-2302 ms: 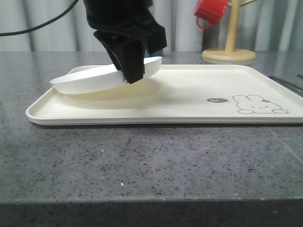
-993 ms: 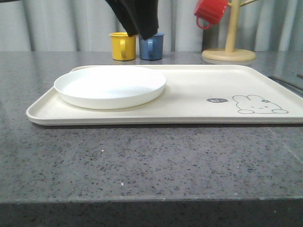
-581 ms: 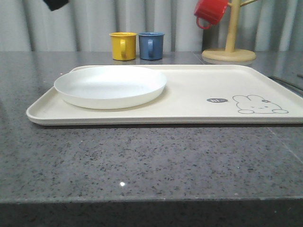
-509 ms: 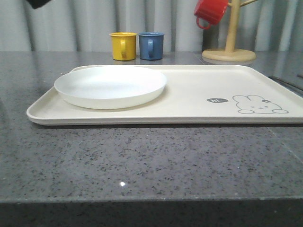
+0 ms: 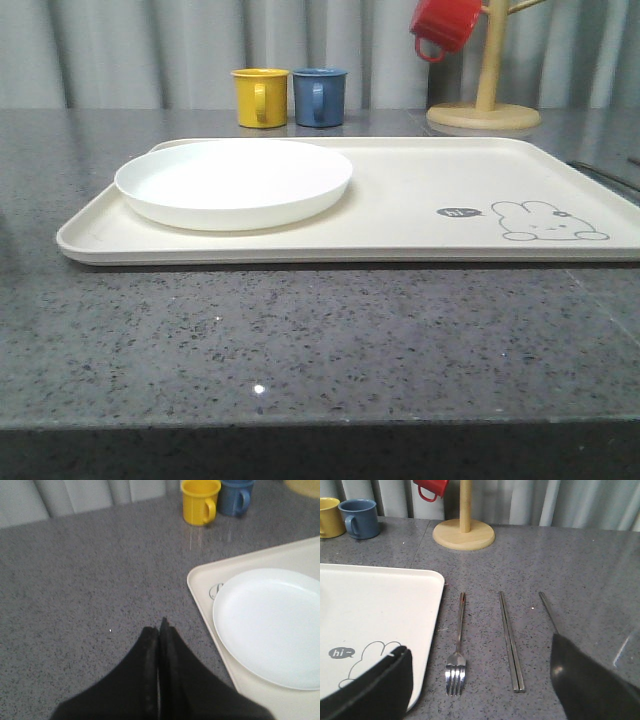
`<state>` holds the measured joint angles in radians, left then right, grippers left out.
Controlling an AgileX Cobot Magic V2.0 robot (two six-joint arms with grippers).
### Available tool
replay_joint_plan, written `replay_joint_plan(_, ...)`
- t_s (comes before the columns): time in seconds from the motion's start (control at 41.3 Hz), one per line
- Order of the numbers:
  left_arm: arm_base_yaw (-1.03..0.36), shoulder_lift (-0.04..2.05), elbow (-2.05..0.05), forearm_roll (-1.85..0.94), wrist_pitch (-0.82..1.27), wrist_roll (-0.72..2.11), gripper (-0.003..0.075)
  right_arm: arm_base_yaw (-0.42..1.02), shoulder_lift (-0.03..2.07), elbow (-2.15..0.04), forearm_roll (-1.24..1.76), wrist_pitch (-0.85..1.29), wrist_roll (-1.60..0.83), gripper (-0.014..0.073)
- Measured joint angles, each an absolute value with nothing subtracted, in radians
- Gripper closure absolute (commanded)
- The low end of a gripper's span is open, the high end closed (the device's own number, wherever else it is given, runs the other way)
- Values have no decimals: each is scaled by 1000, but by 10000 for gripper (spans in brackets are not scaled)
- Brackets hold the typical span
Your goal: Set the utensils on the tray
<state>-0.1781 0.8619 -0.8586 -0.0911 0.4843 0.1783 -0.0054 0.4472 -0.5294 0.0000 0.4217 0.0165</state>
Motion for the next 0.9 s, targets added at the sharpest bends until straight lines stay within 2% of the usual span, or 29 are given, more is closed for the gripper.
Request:
replay_joint_plan(0.218,-178,561,-585,-91,315,178,739,-5,447,-529,0,422,17,4)
replay_joint_plan(0.533,-178,221,-383,-89,290,178,739,-5,447,-529,0,422,17,4)
replay_joint_plan(0.896,-178,142,-361,-88,272,178,739,-5,447,-529,0,422,17,4)
